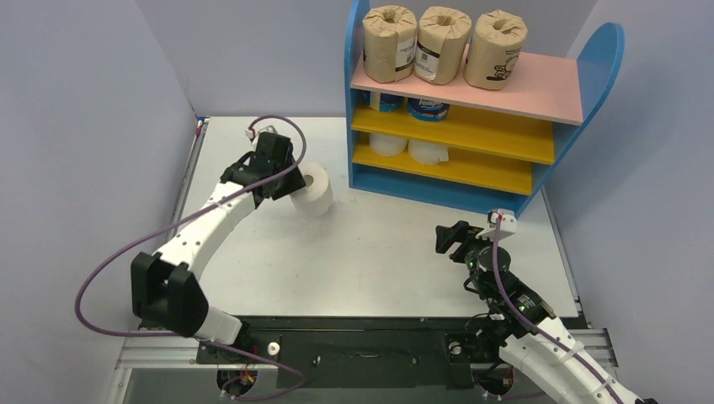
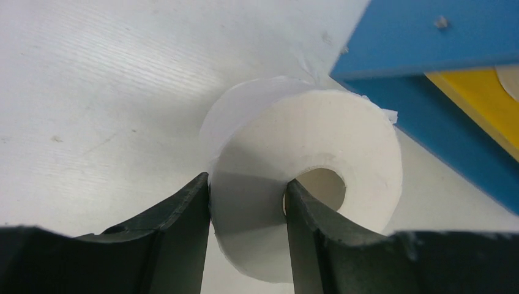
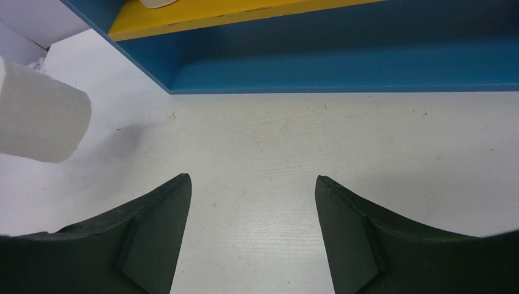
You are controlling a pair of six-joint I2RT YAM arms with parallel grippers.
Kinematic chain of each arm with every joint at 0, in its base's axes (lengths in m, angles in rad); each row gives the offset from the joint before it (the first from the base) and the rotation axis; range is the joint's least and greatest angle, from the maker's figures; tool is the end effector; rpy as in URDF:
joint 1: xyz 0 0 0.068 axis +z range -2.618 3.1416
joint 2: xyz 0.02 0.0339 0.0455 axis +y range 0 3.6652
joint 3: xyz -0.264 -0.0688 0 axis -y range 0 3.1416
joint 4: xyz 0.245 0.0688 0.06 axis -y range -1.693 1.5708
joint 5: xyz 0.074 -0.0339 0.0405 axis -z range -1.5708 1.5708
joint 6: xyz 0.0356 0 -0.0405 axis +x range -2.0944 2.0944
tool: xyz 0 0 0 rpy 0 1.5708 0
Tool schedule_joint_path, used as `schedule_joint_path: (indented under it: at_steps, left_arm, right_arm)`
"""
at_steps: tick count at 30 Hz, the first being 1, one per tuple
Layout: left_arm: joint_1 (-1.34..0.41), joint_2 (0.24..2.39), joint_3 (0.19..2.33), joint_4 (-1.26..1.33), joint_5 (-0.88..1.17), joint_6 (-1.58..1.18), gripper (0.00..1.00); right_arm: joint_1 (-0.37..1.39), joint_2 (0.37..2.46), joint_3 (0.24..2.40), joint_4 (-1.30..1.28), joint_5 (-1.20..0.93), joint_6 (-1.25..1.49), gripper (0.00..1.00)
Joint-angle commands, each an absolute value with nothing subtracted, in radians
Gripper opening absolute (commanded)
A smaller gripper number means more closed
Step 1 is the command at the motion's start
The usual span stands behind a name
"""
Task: Place and organize the paper towels onto the shelf
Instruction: Move the paper towel to the center of the board.
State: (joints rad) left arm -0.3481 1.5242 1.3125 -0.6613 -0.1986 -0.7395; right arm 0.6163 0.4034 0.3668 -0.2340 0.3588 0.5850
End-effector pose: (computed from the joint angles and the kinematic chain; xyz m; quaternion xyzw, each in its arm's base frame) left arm 0.3124 -0.1059 0.3009 -0.2151 0.9107 -0.0963 0.3393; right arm 0.1114 0.0636 0.2394 0.0957 0.7848 0.2194 0.5716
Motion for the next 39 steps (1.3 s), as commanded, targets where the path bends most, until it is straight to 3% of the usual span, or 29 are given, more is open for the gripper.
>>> schedule_joint_path:
  at_steps: [1, 6, 10, 15, 23, 30, 34, 39]
  left_arm:
    - [-0.508, 1.358, 1.245, -0.614, -0.223, -0.726, 0.35]
    - [-0.707, 1.316, 1.175, -0.595, -0.26, -0.742, 0.35]
    - [-0.846, 1.317, 1.129, -0.532, -0.275, -0.762, 0.36]
    - [-0.93, 1.395, 1.149, -0.464, -0.298, -0.754, 0.36]
    - [-0.964, 1.573, 1.226, -0.425, -0.307, -0.733, 0.36]
    - [-0.996, 1.688, 1.319, -0.438, -0.306, -0.707, 0.37]
    - [-1.004, 1.708, 1.343, -0.451, -0.306, -0.697, 0.41]
    - [-1.009, 1.699, 1.365, -0.477, -0.305, -0.692, 0.58]
  right_arm:
    - [0.62, 0.449, 0.428, -0.246, 0.379, 0.578, 0.69]
    - [0.62, 0.459, 0.448, -0.28, 0.415, 0.634, 0.69]
    - [0.616, 0.422, 0.437, -0.324, 0.483, 0.754, 0.79]
    - [0.598, 0.422, 0.444, -0.339, 0.378, 0.798, 0.9]
    - [0.591, 0.474, 0.522, -0.518, 0.51, 0.788, 0.91]
    - [0.591, 0.487, 0.514, -0.541, 0.491, 0.768, 0.88]
    - [0.592, 0.51, 0.51, -0.531, 0.452, 0.761, 0.87]
    - [0.594, 0.544, 0.525, -0.519, 0.383, 0.741, 0.86]
